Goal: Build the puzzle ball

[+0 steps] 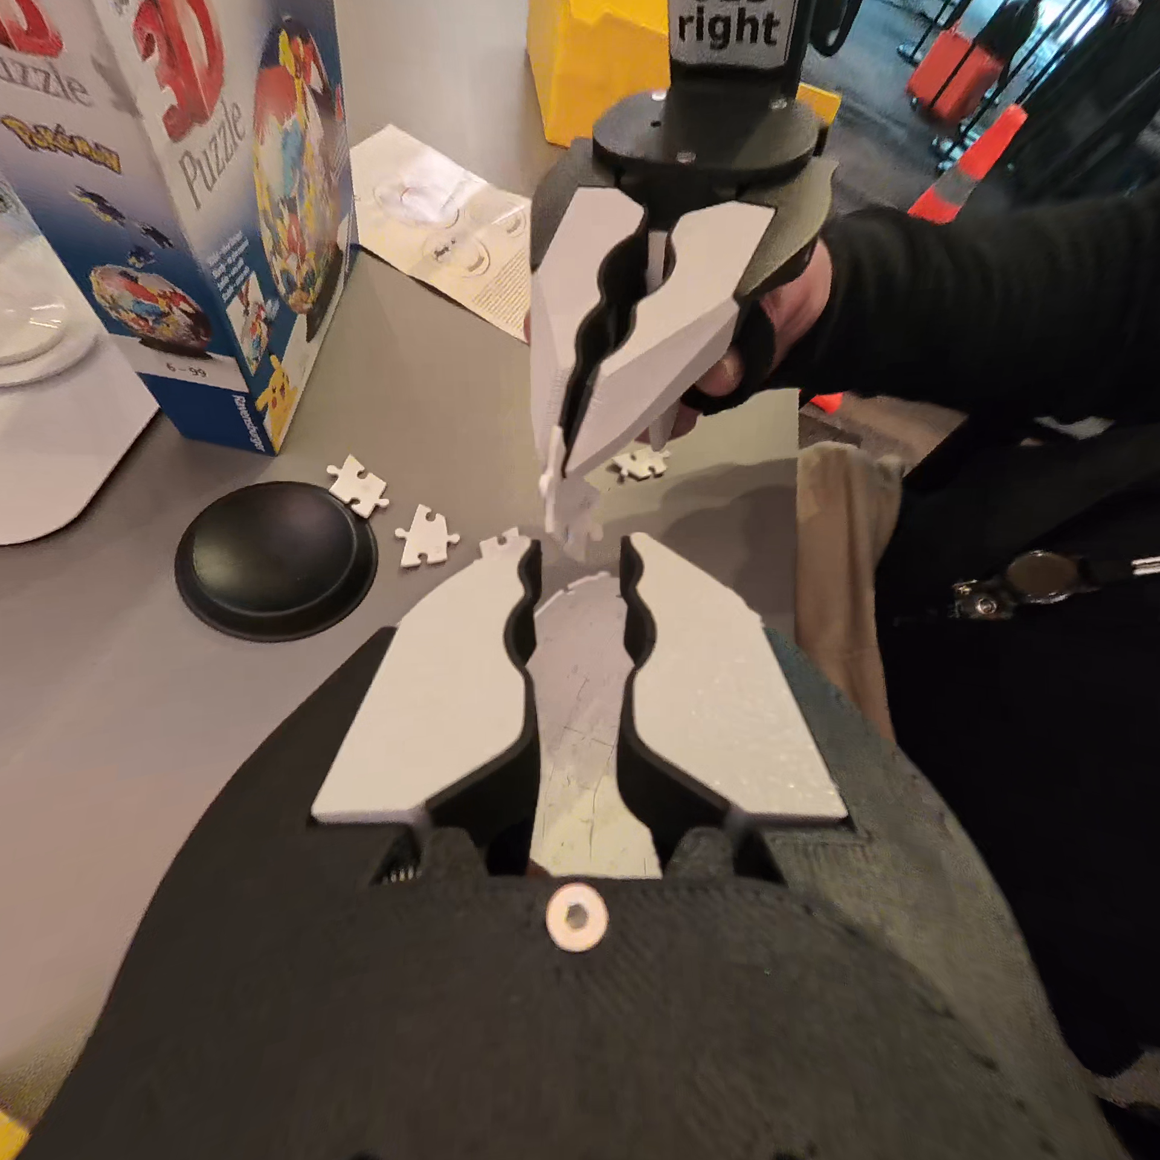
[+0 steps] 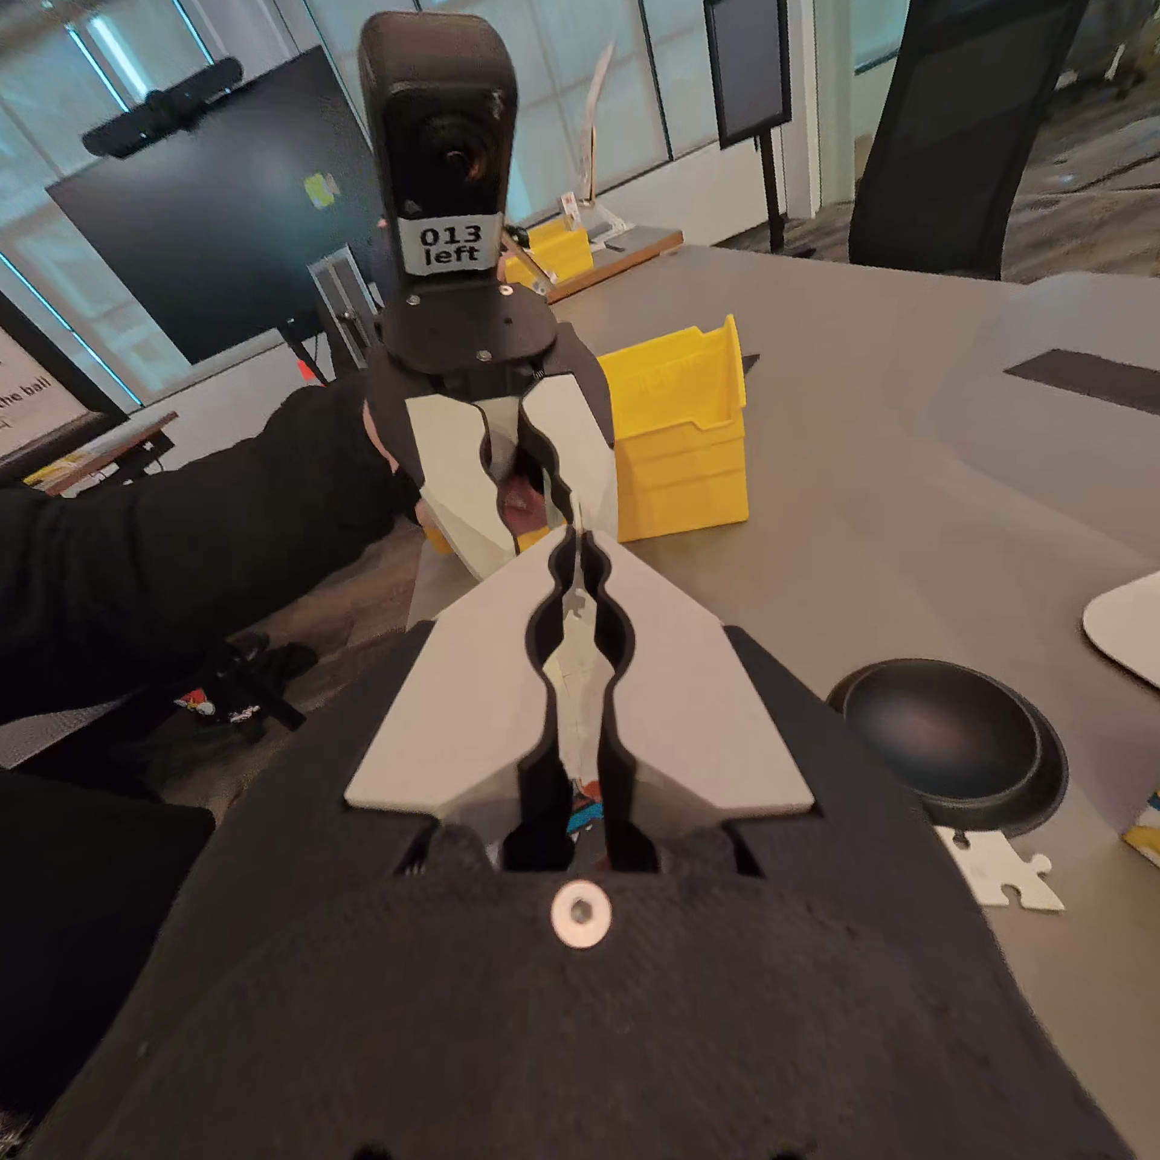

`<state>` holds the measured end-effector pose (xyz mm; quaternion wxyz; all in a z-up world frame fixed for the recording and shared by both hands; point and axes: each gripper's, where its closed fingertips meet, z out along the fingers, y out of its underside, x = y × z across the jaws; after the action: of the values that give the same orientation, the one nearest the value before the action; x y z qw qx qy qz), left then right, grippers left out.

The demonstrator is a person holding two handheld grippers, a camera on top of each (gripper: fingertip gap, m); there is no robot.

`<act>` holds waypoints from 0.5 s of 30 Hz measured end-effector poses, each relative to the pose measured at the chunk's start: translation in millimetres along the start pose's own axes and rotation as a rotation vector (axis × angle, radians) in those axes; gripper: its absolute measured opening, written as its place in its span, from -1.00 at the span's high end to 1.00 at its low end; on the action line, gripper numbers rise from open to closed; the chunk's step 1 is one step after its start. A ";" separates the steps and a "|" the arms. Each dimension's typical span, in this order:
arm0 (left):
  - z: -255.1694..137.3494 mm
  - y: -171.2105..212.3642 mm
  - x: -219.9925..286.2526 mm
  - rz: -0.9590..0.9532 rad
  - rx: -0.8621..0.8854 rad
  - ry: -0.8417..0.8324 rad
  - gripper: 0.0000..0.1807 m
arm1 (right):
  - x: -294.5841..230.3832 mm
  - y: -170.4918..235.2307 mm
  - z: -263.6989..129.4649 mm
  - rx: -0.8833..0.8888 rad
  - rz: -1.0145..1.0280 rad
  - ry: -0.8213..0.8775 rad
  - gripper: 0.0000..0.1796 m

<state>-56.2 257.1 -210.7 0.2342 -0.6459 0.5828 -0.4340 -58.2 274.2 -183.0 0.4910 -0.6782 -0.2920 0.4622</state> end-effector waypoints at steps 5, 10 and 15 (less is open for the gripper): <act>6.2 -6.4 -1.0 -0.030 0.039 0.007 0.96 | -2.5 -4.2 -1.4 0.030 -0.038 -0.004 0.98; 8.9 1.6 -2.0 -0.077 -0.013 0.040 0.97 | -2.6 0.8 0.4 -0.072 -0.153 0.025 0.97; 9.6 21.1 -6.9 -0.095 -0.149 0.046 0.97 | -0.1 12.2 6.6 -0.219 -0.230 0.023 0.99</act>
<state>-59.4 257.3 -234.6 0.1508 -0.6783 0.5874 -0.4148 -65.0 272.5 -194.9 0.4672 -0.6951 -0.4106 0.3605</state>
